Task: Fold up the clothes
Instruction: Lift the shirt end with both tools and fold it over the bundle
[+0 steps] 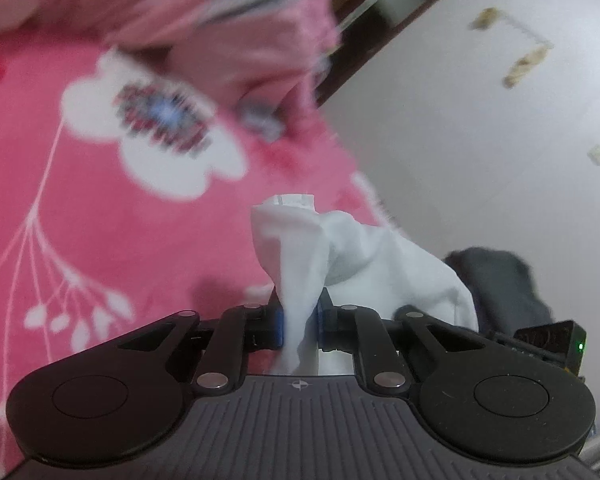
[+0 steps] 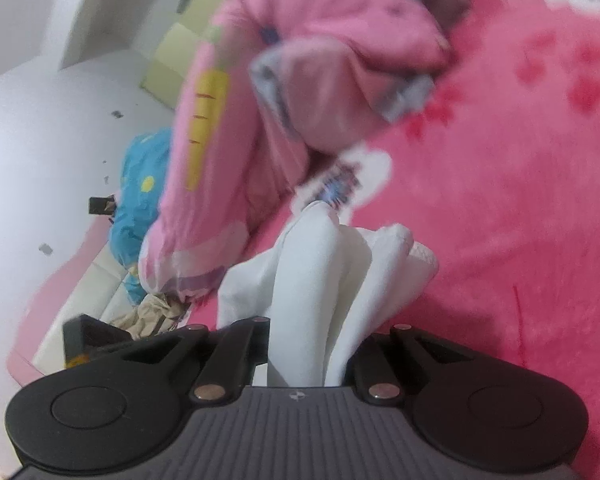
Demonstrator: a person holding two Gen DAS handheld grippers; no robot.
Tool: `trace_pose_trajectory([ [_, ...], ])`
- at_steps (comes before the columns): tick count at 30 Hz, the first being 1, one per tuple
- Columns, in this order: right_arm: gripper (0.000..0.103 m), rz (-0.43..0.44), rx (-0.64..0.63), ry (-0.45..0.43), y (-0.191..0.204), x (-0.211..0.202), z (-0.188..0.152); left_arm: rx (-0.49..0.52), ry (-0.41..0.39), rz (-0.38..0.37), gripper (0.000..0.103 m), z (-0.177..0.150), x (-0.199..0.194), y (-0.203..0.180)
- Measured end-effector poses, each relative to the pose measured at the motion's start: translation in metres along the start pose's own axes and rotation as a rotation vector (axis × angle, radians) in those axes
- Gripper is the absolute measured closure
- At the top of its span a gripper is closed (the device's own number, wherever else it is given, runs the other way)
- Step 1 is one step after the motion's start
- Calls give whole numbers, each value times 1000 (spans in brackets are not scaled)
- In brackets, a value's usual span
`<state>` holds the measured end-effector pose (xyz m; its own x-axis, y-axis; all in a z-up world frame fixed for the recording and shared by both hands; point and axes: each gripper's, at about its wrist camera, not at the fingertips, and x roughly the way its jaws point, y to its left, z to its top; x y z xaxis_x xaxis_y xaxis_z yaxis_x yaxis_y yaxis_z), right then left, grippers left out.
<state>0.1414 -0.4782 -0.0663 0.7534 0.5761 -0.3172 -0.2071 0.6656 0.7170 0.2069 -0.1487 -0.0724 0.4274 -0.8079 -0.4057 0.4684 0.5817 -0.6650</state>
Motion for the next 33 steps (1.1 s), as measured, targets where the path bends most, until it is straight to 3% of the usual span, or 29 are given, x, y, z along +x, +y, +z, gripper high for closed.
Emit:
trace_pose_trajectory([
  [12, 95, -65, -282, -367, 99, -94, -35, 261, -197, -133, 91, -2, -66, -97],
  [20, 95, -119, -418, -591, 141, -137, -37, 328, -251, -215, 91, 20, -68, -153],
  [26, 96, -132, -501, -613, 150, -168, -17, 316, -259, -240, 91, 12, -68, -179],
  [30, 96, -116, -522, -515, 149, -203, 6, 230, -224, -274, 91, -3, -69, -192],
  [33, 96, -152, -581, -415, 154, -225, 24, 142, -195, -314, 91, -16, -61, -193],
])
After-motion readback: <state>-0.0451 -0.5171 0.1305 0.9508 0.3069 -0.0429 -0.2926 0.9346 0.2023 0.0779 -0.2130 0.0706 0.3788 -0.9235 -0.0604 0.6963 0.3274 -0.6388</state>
